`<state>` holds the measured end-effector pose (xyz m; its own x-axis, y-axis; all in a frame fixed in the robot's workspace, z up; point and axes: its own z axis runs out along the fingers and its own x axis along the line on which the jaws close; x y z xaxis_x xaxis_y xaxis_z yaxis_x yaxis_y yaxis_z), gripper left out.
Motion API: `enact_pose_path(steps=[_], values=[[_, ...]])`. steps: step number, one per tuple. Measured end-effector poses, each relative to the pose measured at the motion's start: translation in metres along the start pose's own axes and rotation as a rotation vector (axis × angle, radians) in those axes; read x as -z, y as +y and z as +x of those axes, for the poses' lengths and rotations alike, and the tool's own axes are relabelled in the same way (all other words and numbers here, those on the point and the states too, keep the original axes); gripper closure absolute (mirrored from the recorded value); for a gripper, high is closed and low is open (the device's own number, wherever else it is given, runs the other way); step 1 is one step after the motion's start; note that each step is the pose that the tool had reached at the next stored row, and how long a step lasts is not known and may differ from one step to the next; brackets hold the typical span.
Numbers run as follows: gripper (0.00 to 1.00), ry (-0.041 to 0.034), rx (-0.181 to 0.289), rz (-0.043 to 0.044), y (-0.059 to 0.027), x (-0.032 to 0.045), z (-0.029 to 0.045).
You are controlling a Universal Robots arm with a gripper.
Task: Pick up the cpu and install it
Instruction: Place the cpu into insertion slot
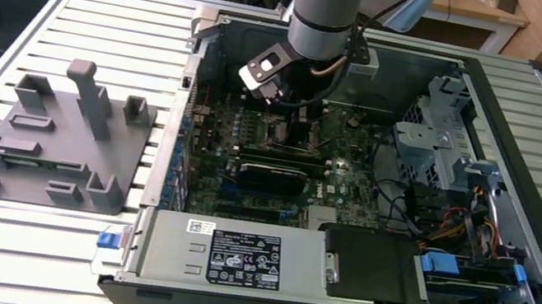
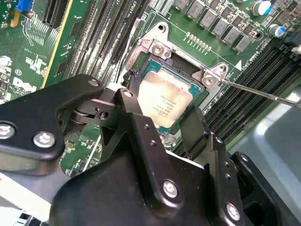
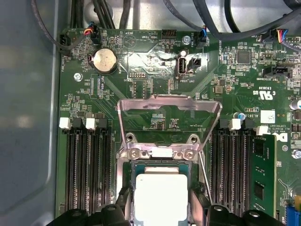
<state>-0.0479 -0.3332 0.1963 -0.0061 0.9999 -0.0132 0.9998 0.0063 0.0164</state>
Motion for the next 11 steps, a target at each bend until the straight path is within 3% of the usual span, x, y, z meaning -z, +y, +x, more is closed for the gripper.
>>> enact_pose_path(steps=[5,7,11], values=[[0.40,0.0000,0.000,0.0030,0.0001,0.0072,-0.0001],[0.53,-0.0001,0.000,0.0040,0.0002,0.0094,-0.0001],[0.64,0.0000,0.000,0.0063,0.0002,0.0126,-0.0001]])
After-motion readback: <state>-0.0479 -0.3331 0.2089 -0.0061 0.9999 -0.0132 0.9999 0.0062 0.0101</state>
